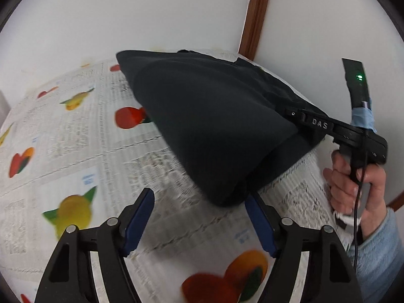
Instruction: Fold small clothes
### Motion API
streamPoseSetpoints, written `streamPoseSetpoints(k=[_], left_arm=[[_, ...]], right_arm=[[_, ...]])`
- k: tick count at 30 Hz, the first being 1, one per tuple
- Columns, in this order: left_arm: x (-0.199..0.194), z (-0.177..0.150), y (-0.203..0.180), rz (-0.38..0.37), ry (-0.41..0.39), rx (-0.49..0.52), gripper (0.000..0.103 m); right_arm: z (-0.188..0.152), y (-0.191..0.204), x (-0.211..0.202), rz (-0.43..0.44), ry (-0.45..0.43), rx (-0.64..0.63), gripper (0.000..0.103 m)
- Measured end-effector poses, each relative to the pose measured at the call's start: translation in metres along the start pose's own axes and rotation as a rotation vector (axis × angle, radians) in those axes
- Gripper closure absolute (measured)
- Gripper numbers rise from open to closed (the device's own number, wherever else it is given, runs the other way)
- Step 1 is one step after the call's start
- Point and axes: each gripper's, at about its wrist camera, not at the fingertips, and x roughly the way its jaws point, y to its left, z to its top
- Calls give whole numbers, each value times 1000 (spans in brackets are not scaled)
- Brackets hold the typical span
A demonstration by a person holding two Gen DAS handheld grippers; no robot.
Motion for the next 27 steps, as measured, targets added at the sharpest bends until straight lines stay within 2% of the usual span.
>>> streamPoseSetpoints(k=[1, 3, 5, 7, 9, 12, 18, 23, 27], left_arm=[[6, 3, -2, -10, 2, -14, 36], [14, 6, -6, -31, 16, -31, 49], [24, 10, -8, -34, 34, -43, 54], [25, 9, -9, -23, 27, -52, 59], [23, 8, -10, -11, 14, -48, 70], [16, 6, -9, -25, -2, -26, 82], [0, 1, 26, 3, -32, -82, 87], [-25, -14, 70, 61, -43, -140, 87], [-49, -35, 104, 95, -52, -192, 88]], right_arm=[[0, 0, 0, 1, 0, 1, 88], [1, 1, 1, 0, 2, 0, 88], [1, 2, 0, -5, 2, -5, 88], [0, 5, 0, -14, 3, -15, 88], [1, 6, 1, -15, 5, -22, 87], [0, 9, 1, -20, 4, -31, 89], [-2, 30, 5, 19, 16, -23, 90], [-5, 77, 12, 41, 43, -85, 90], [-11, 122, 21, 94, 67, -128, 90]])
